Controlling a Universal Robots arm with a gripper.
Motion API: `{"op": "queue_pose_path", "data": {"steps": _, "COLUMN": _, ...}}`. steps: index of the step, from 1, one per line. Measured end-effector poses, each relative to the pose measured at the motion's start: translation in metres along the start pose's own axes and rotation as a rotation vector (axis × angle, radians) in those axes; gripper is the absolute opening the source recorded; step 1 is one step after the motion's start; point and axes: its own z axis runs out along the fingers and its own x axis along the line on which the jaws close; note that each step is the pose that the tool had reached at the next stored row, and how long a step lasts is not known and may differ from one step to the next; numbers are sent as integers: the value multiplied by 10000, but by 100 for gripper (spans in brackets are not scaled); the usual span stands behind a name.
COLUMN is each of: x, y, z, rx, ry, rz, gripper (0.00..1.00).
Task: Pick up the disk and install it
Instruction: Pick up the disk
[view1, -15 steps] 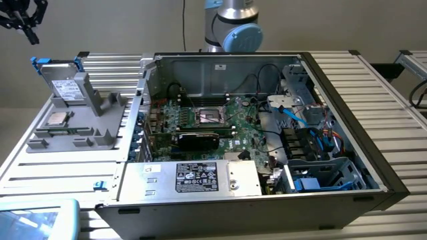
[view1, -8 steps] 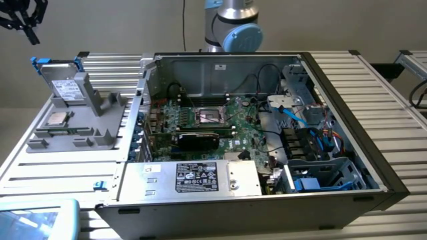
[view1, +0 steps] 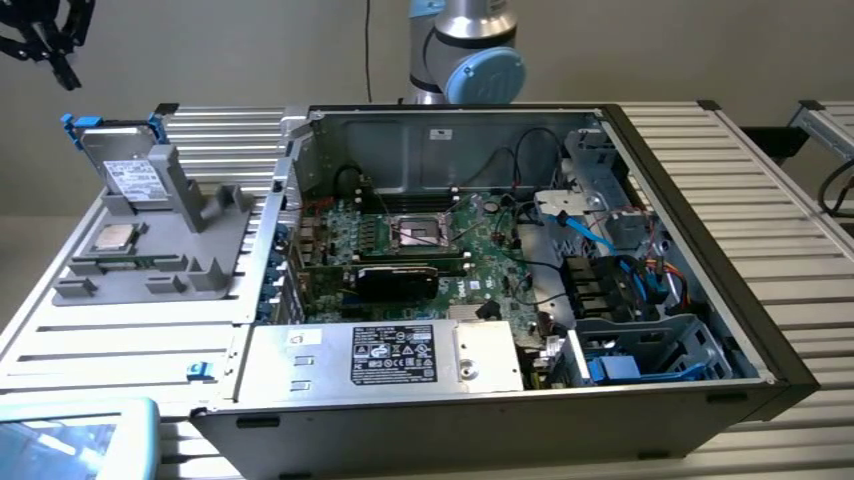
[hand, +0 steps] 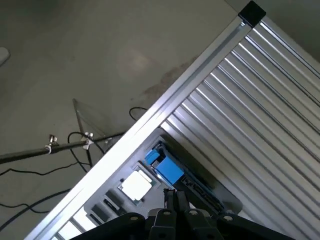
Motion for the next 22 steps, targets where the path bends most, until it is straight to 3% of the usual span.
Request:
{"op": "queue_pose_path", "data": {"steps": 14, "x": 0, "y": 0, "z": 7, "rx": 81, "ry": -24, "rz": -2543, "gripper": 11}}
{"op": "queue_pose_path", "data": {"steps": 22, "x": 1, "y": 0, "z": 10, "rx": 77, "ry": -3, "rz": -3992, "gripper": 11}}
